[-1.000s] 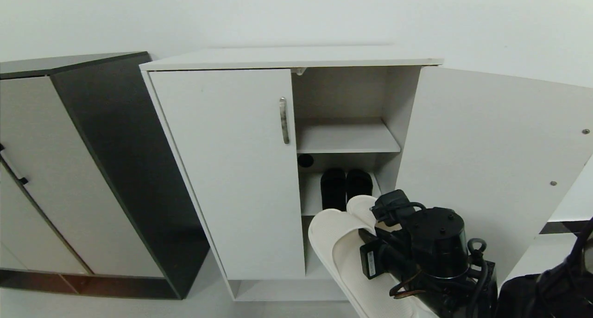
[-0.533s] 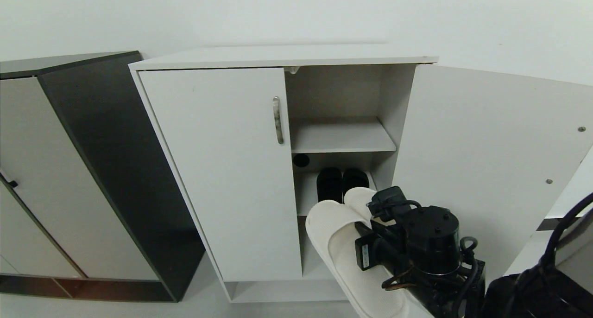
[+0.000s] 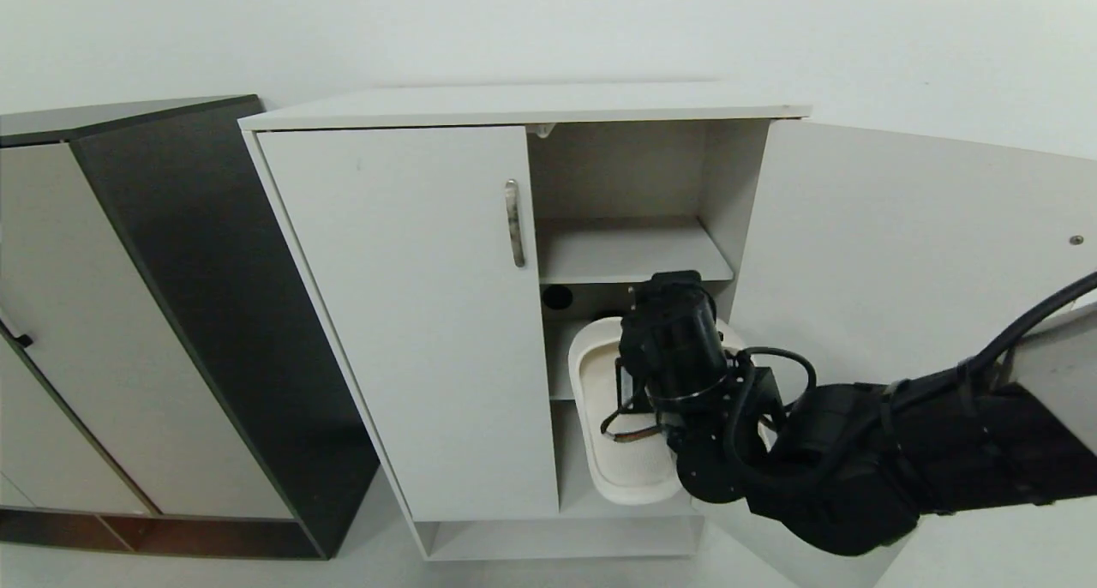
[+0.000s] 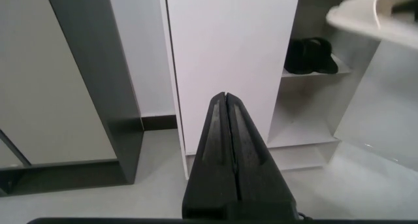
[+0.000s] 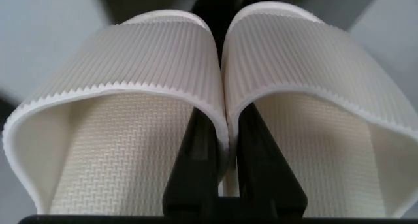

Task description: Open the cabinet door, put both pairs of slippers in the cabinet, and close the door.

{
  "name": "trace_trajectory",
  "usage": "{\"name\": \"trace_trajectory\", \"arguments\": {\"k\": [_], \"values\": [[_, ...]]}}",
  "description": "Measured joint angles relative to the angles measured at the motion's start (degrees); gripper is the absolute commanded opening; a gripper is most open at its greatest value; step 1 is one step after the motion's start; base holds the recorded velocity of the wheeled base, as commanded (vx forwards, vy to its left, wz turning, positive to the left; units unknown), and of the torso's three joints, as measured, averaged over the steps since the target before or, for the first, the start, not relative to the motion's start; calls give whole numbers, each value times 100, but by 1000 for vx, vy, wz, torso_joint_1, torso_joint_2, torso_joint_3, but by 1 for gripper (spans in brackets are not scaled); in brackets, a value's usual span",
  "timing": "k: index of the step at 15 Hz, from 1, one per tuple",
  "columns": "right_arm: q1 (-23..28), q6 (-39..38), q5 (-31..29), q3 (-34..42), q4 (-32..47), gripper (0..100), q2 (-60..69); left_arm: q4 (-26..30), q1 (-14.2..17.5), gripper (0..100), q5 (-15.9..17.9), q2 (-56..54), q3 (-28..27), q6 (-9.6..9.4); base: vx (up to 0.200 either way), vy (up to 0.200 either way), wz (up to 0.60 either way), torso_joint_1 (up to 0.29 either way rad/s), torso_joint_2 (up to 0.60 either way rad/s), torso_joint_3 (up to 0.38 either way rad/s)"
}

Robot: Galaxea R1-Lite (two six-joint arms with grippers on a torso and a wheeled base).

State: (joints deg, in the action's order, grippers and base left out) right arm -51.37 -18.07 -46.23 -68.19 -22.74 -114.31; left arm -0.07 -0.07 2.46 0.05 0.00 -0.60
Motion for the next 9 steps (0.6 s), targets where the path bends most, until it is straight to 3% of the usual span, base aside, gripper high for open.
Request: {"name": "trace_trajectory", "arguments": {"k": [3, 9], "values": [[20, -32, -189, -719, 410, 0, -44, 2, -4, 0, 0, 0, 0, -2, 0, 0, 0, 0, 0, 0], [88, 200, -229, -906, 613, 0, 12, 0, -2, 0, -6, 0, 0, -2, 0, 0, 0, 0, 0, 0]]}}
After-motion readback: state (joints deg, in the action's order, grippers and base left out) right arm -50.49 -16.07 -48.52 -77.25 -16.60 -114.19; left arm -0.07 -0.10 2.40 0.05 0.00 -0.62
